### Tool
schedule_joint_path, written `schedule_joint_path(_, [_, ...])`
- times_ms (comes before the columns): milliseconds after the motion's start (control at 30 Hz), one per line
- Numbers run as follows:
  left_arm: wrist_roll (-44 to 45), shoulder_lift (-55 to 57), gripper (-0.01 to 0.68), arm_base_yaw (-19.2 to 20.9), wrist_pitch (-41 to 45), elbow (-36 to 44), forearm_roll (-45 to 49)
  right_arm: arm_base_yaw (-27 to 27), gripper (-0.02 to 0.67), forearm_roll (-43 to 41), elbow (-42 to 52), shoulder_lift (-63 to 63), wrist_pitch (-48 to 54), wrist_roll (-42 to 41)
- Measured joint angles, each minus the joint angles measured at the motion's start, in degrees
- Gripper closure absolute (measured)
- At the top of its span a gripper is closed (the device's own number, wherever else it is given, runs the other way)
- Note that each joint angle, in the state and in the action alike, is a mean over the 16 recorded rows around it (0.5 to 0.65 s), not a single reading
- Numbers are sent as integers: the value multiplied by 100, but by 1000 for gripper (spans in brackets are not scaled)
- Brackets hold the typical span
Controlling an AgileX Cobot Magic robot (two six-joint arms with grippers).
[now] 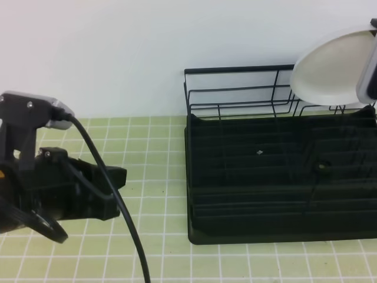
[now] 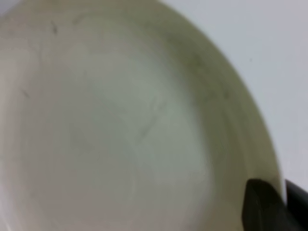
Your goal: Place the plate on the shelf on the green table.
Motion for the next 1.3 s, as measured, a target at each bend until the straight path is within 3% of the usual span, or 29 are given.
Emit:
schedule_joint_path(533, [0,112,673,0,18,0,-40,0,652,-61,-118,51,8,327])
schedule_joint_path(1067, [0,112,673,0,-134,0,-32,0,652,-1214,-71,-129,487,1972])
schedule_joint_path(1300, [0,112,673,0,-212,0,-22,0,652,-1530,85,12,508,2222])
